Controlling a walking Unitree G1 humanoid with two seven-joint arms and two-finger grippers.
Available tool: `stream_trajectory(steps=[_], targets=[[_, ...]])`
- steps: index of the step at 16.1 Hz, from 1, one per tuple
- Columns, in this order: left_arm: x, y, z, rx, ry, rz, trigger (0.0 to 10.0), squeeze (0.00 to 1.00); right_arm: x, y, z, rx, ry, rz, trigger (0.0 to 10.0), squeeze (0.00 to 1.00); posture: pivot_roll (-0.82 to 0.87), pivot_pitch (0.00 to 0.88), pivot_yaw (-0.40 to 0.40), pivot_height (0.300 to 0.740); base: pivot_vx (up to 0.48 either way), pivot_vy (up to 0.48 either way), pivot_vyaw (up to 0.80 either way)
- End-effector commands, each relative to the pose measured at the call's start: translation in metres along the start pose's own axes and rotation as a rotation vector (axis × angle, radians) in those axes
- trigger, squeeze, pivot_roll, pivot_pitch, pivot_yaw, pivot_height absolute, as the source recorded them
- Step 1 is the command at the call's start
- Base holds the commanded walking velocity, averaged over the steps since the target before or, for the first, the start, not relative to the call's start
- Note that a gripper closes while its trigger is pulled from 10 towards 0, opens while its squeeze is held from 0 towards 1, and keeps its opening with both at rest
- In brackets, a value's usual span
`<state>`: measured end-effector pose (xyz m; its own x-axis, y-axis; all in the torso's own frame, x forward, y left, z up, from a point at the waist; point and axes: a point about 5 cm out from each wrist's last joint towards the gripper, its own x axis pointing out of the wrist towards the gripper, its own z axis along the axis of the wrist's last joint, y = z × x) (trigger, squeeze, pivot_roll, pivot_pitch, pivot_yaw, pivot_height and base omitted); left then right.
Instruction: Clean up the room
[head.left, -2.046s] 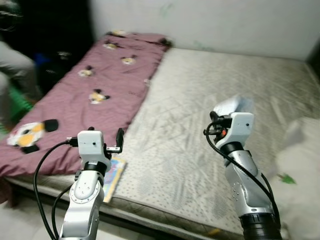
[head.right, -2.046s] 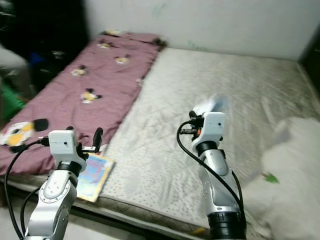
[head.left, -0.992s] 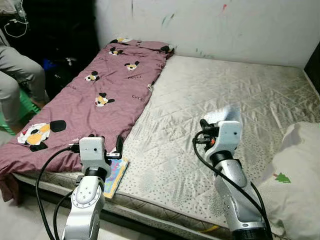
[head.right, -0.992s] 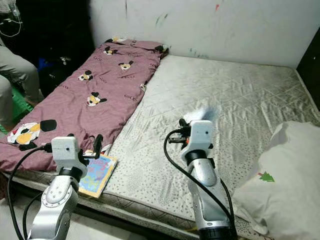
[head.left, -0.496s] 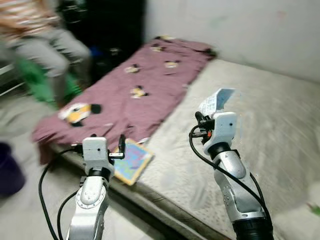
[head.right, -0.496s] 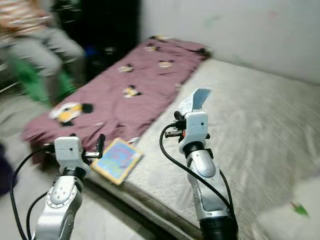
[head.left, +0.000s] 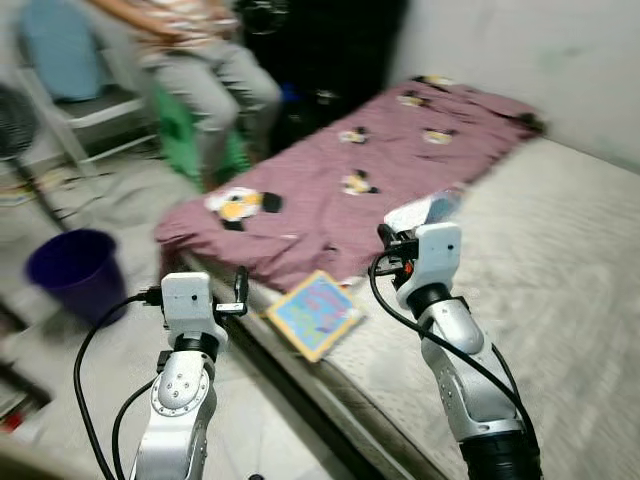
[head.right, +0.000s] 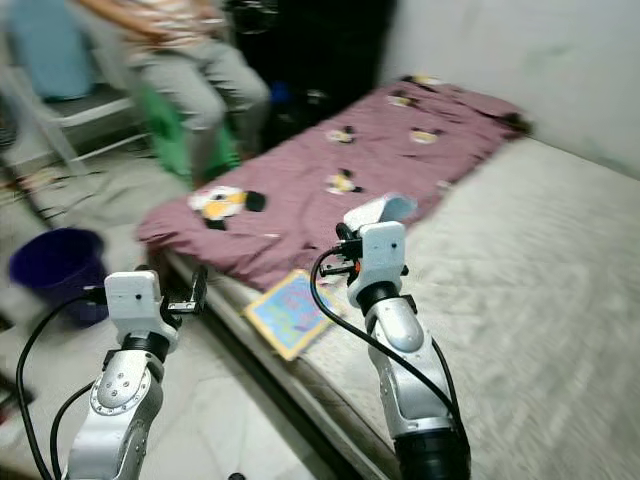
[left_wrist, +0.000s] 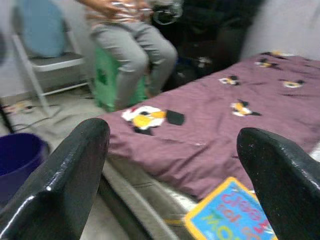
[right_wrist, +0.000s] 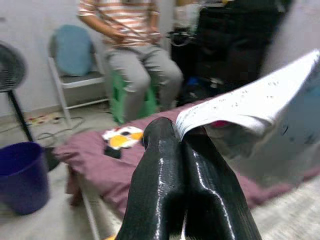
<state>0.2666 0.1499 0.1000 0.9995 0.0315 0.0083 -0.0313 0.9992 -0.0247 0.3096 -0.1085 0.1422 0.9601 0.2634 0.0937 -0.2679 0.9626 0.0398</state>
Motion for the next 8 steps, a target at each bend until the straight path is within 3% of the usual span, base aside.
stream_trajectory(steps=[1,4,8], targets=[[-0.0005,0.0020,0.0018,-0.002,-0.003,0.010,10.0,0.00,0.0027,0.0024,0.0008,-0.002,0.001,0.021,10.0,0.00,-0.02,0.000,-0.015,0.740,0.000,0.000,0.79],[-0.0012,0.0026,0.0018,-0.017,0.000,0.003,10.0,0.00,0.0016,0.0009,-0.0027,0.039,0.020,-0.002,10.0,0.00,-0.01,0.000,-0.017,0.740,0.000,0.000,0.00],[-0.0009,0.0029,0.0014,-0.026,0.002,-0.003,10.0,0.00,0.0028,-0.0035,-0.0038,0.038,0.029,-0.022,10.0,0.00,-0.01,0.000,-0.015,0.740,0.000,0.000,-0.76]])
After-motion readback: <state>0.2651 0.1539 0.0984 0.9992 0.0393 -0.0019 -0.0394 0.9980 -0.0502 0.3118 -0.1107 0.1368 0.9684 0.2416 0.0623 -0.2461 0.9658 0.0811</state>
